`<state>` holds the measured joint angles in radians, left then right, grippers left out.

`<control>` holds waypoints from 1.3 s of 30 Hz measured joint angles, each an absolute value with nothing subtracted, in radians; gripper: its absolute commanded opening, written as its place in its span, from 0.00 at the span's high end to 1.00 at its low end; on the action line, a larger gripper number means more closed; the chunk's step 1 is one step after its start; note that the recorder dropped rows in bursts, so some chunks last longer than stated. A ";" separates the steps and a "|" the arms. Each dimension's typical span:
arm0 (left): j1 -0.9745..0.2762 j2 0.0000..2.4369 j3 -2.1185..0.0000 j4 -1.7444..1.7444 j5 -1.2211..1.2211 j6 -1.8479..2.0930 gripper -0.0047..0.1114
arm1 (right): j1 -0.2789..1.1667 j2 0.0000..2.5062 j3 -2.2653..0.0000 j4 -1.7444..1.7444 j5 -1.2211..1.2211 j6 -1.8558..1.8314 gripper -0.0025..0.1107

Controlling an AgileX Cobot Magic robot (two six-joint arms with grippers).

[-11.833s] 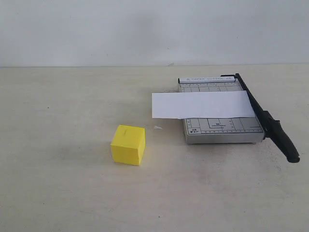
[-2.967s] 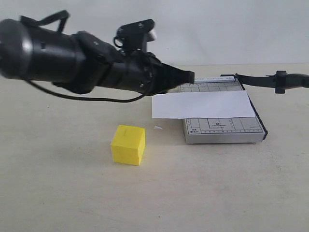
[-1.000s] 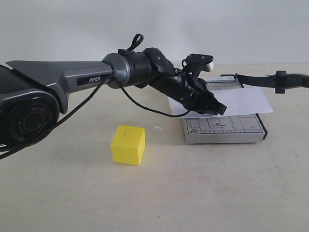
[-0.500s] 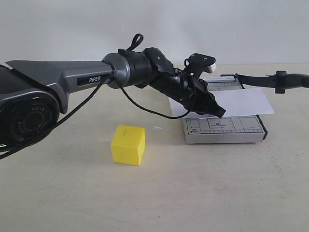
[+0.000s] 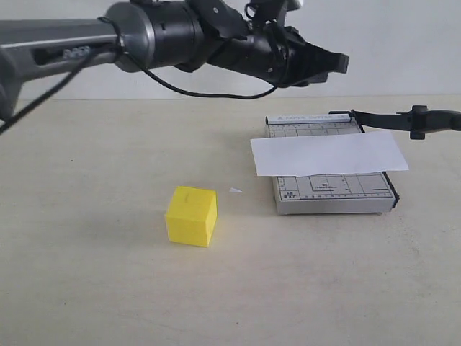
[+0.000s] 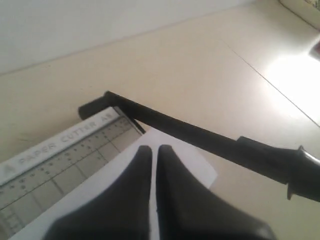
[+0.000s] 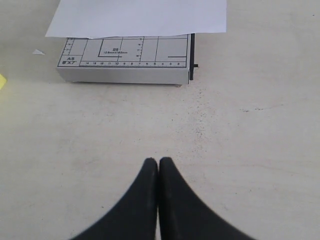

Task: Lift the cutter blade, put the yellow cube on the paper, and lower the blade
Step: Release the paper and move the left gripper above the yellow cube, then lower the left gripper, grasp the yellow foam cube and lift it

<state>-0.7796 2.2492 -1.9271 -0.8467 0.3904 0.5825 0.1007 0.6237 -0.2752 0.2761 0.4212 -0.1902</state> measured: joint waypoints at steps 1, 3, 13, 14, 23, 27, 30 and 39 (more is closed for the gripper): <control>-0.782 2.209 -1.869 -0.822 0.338 0.550 0.92 | 0.101 0.624 -0.275 0.276 0.421 -0.190 0.98; -0.793 2.112 -1.714 -0.776 0.189 0.479 0.92 | 0.101 0.624 -0.275 0.276 0.421 -0.190 0.98; -0.838 1.591 -0.941 -0.878 -0.402 0.400 0.92 | 0.101 0.624 -0.275 0.276 0.421 -0.190 0.98; -0.837 1.568 -0.898 -0.915 -0.450 0.400 0.92 | 0.101 0.624 -0.275 0.276 0.421 -0.190 0.98; -0.822 1.483 -0.774 -1.302 -0.602 0.623 0.85 | 0.101 0.624 -0.275 0.276 0.421 -0.190 0.98; -0.822 1.485 -0.774 -1.302 -0.317 0.872 0.62 | 0.101 0.624 -0.275 0.276 0.421 -0.190 0.98; -0.822 1.507 -0.773 -1.302 -0.208 0.932 0.33 | 0.101 0.624 -0.275 0.276 0.421 -0.190 0.98; -0.822 1.602 -0.773 -1.365 -0.223 0.947 0.05 | 0.101 0.624 -0.275 0.276 0.397 -0.190 0.98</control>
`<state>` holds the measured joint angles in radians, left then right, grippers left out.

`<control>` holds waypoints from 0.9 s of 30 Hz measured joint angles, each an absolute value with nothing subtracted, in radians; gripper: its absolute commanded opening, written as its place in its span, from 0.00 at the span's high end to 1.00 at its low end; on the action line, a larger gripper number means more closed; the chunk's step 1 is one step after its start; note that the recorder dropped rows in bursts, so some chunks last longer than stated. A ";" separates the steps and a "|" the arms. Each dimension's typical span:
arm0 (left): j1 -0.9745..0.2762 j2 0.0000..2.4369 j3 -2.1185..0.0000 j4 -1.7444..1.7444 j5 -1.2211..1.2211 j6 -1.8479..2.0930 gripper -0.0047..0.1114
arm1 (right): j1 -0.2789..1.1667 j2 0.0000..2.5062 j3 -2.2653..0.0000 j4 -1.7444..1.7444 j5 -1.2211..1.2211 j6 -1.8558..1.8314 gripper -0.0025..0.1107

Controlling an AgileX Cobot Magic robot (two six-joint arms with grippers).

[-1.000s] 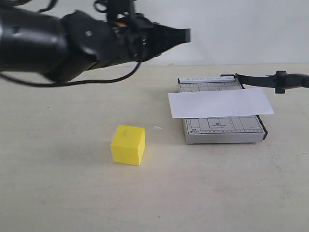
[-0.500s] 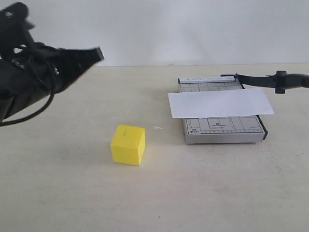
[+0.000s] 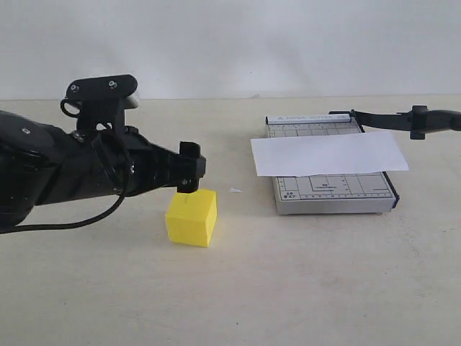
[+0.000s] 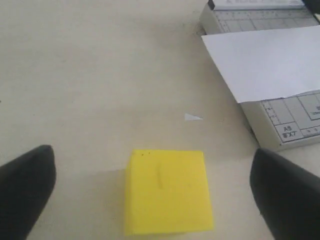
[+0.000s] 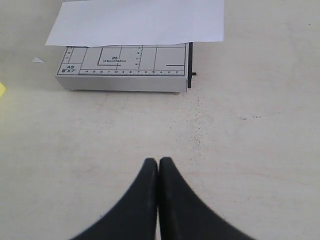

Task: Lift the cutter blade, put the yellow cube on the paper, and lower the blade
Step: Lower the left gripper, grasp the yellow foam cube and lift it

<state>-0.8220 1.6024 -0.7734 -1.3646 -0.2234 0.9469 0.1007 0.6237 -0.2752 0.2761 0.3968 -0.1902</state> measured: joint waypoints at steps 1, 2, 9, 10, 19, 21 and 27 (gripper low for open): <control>-0.822 1.614 -0.773 -1.367 -0.223 0.947 0.05 | 0.101 0.624 -0.275 0.276 0.396 -0.190 0.98; -0.822 1.622 -0.773 -1.371 -0.213 0.947 0.05 | 0.101 0.624 -0.275 0.276 0.394 -0.190 0.98; -0.822 1.680 -0.776 -1.376 -0.159 0.945 0.05 | 0.101 0.624 -0.275 0.276 0.388 -0.190 0.98; -0.822 1.686 -0.779 -1.376 -0.154 0.945 0.05 | 0.101 0.624 -0.275 0.276 0.387 -0.190 0.98; -0.822 1.778 -0.838 -1.366 -0.119 0.945 0.05 | 0.101 0.624 -0.275 0.276 0.386 -0.190 0.98; -0.822 1.802 -0.856 -1.366 -0.114 0.945 0.07 | 0.101 0.624 -0.275 0.276 0.386 -0.190 0.98; -0.822 1.829 -0.875 -1.366 -0.108 0.945 0.35 | 0.101 0.624 -0.275 0.276 0.382 -0.190 0.98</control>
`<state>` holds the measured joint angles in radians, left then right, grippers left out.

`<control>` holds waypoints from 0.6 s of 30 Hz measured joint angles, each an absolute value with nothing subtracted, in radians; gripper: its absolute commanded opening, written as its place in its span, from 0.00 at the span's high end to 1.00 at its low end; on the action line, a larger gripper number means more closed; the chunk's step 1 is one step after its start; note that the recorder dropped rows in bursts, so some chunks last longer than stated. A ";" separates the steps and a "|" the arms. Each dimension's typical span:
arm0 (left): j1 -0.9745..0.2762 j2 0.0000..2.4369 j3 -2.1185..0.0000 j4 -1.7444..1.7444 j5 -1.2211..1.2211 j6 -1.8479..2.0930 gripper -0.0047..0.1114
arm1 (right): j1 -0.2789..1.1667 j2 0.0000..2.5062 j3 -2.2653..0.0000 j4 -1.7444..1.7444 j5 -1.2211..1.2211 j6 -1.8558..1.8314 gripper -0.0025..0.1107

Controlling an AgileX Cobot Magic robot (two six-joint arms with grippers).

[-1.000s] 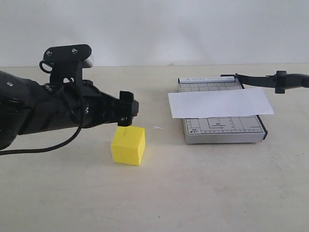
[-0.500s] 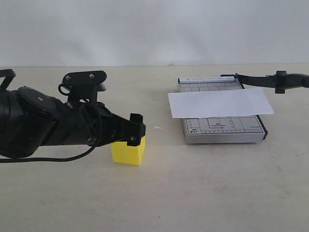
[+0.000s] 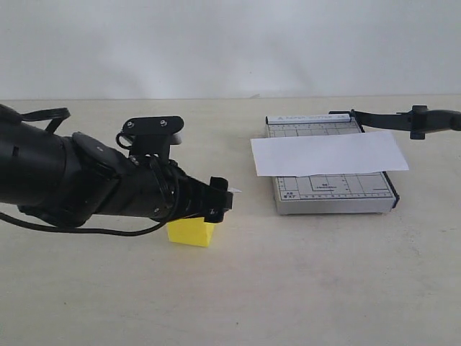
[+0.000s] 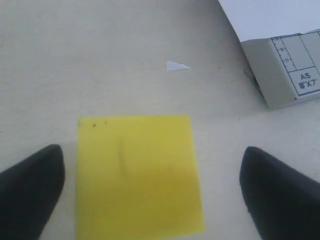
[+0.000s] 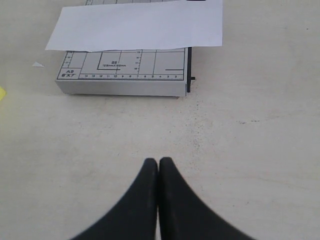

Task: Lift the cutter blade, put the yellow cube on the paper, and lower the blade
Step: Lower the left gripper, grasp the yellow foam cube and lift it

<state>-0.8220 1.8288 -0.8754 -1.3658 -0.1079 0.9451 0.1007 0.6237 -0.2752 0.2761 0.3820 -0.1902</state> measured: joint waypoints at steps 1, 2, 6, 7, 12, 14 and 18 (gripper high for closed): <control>-0.822 1.830 -0.876 -1.366 -0.101 0.947 0.38 | 0.101 0.624 -0.275 0.276 0.382 -0.190 0.98; -0.822 1.833 -0.876 -1.365 -0.093 0.949 0.40 | 0.101 0.624 -0.275 0.276 0.382 -0.190 0.98; -0.822 1.848 -0.882 -1.327 -0.044 0.972 0.41 | 0.101 0.624 -0.275 0.276 0.382 -0.190 0.98; -0.822 1.850 -0.884 -1.322 -0.035 0.976 0.43 | 0.101 0.624 -0.275 0.276 0.382 -0.190 0.98; -0.822 1.855 -0.889 -1.313 -0.028 0.979 0.70 | 0.101 0.624 -0.277 0.276 0.382 -0.190 0.98; -0.822 1.855 -0.891 -1.309 -0.028 0.979 0.79 | 0.101 0.624 -0.277 0.276 0.380 -0.190 0.98; -0.822 1.855 -0.891 -1.305 -0.027 0.979 0.77 | 0.101 0.624 -0.277 0.276 0.380 -0.190 0.98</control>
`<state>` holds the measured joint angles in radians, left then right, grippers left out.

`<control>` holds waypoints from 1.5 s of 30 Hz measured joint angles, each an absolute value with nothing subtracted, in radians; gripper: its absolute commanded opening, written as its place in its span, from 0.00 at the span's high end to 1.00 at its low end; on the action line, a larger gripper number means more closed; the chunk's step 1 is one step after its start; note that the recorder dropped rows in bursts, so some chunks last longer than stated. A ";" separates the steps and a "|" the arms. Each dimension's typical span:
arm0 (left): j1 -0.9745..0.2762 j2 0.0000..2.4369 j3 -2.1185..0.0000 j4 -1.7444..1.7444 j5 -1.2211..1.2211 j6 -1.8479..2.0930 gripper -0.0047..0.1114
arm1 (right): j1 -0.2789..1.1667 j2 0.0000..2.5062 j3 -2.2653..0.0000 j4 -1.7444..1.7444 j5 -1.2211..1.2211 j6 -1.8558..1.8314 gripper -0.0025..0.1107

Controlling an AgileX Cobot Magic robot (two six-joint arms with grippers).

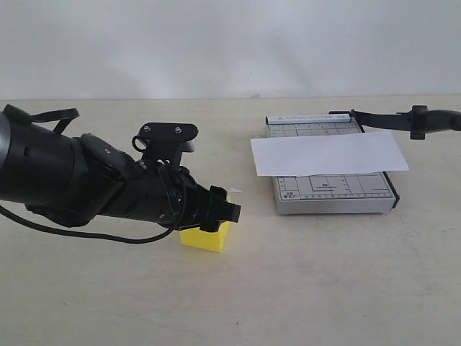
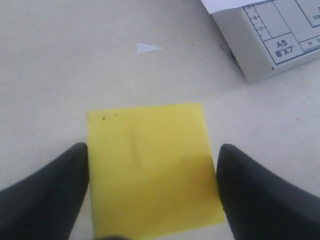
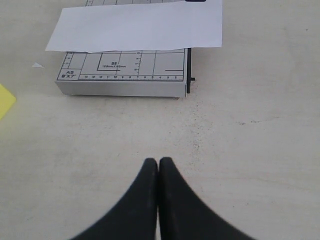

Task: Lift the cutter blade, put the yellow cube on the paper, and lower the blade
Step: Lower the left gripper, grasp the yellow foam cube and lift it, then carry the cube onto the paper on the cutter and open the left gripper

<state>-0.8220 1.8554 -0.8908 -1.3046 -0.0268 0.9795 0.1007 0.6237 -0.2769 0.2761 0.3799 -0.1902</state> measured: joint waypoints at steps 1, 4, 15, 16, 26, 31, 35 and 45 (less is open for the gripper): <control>-0.822 1.855 -0.891 -1.305 -0.027 0.979 0.73 | 0.101 0.624 -0.277 0.276 0.380 -0.190 0.98; -0.822 1.855 -0.891 -1.305 -0.021 0.985 0.53 | 0.101 0.624 -0.277 0.276 0.380 -0.190 0.98; -0.822 1.865 -0.889 -1.290 0.020 0.995 0.35 | 0.101 0.624 -0.277 0.276 0.380 -0.193 0.98; -0.822 1.865 -0.889 -1.290 0.028 0.995 0.37 | 0.101 0.624 -0.277 0.276 0.380 -0.193 0.98; -0.822 1.866 -0.889 -1.286 0.008 0.997 0.63 | 0.101 0.624 -0.277 0.276 0.380 -0.195 0.98; -0.822 1.866 -0.889 -1.242 -0.042 0.997 0.89 | 0.101 0.624 -0.277 0.276 0.380 -0.195 0.98; -0.822 1.860 -0.887 -1.180 -0.044 0.997 0.92 | 0.101 0.624 -0.277 0.276 0.380 -0.195 0.98; -0.822 1.723 -0.887 -1.166 -0.094 0.999 0.92 | 0.101 0.624 -0.277 0.276 0.378 -0.195 0.98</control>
<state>-0.8220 1.7225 -0.8872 -1.1658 -0.0940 0.9992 0.1007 0.6237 -0.2769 0.2761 0.3779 -0.1945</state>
